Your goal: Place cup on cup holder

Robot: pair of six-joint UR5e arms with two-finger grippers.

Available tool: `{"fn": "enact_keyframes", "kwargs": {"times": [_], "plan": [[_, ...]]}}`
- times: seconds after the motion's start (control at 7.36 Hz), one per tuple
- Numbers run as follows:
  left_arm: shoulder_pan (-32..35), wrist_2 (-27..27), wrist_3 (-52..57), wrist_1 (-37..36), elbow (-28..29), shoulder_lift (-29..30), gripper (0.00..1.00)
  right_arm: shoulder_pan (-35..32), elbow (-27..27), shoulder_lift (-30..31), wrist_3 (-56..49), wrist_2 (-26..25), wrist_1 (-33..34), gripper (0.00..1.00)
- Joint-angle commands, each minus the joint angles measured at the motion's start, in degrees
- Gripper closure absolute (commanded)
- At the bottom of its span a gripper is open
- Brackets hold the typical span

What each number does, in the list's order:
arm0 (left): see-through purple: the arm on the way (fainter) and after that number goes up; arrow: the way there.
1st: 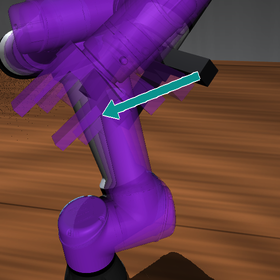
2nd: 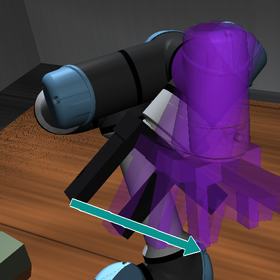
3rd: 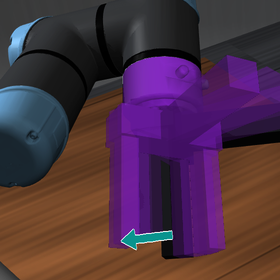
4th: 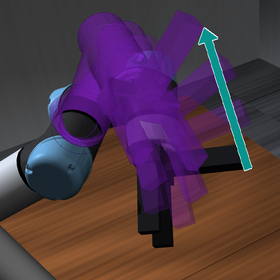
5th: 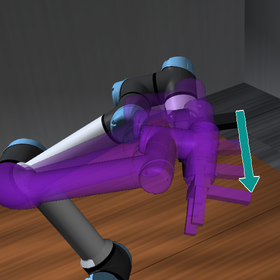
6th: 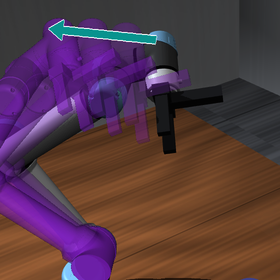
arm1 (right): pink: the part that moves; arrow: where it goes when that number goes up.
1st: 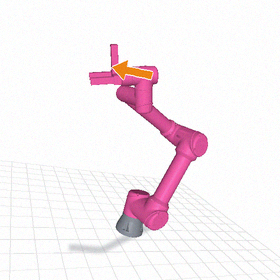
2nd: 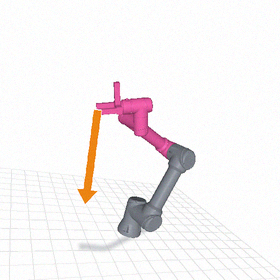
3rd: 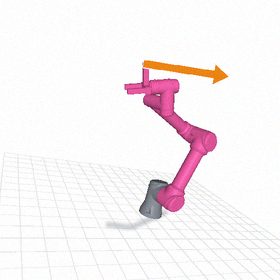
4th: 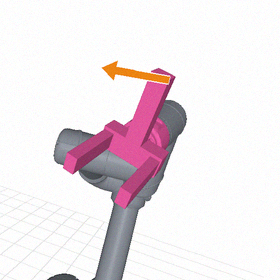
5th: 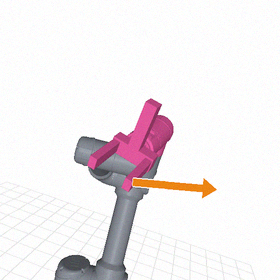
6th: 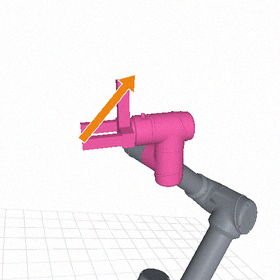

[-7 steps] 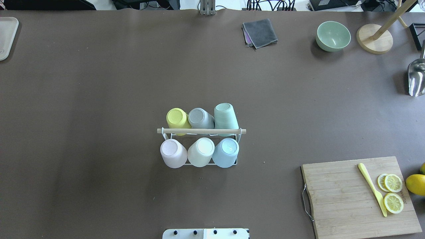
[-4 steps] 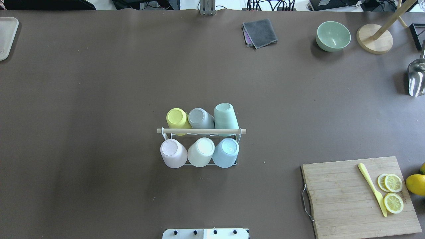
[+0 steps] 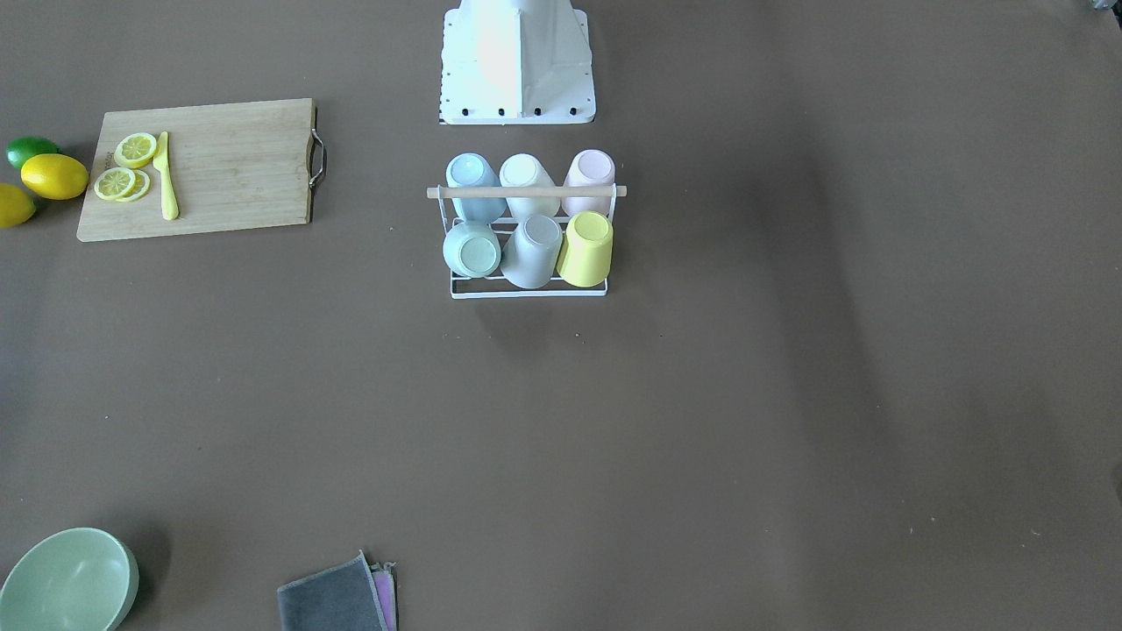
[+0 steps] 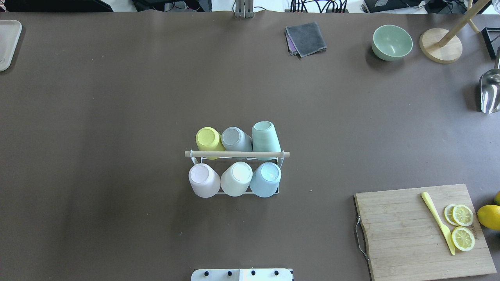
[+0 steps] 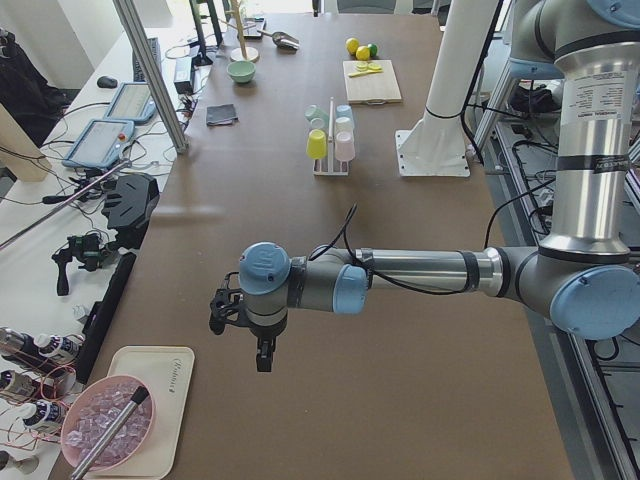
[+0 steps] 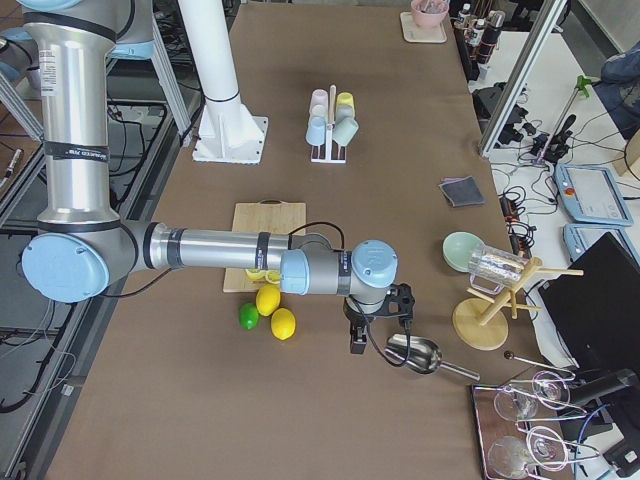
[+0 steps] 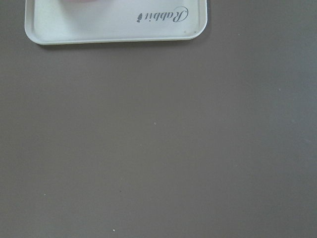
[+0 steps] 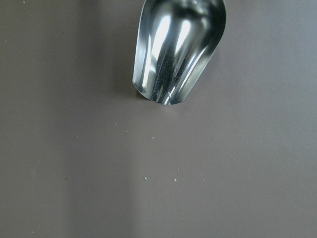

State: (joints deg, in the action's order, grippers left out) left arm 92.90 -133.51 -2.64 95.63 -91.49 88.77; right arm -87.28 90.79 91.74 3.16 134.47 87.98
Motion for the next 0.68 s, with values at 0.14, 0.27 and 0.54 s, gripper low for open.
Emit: {"fn": "enact_keyframes", "kwargs": {"times": [0.14,0.27,0.54], "plan": [[-0.17,0.0,0.0,-0.09,0.0,0.09,0.02,0.0,0.0,0.02,0.0,0.0,0.0,0.0],[-0.35,0.0,0.0,0.0,0.0,0.09,0.02,0.0,0.0,0.02,0.0,0.0,0.0,0.0],[-0.35,0.0,0.0,0.0,0.0,0.18,0.02,0.0,0.0,0.02,0.0,-0.09,0.0,0.0]]}}
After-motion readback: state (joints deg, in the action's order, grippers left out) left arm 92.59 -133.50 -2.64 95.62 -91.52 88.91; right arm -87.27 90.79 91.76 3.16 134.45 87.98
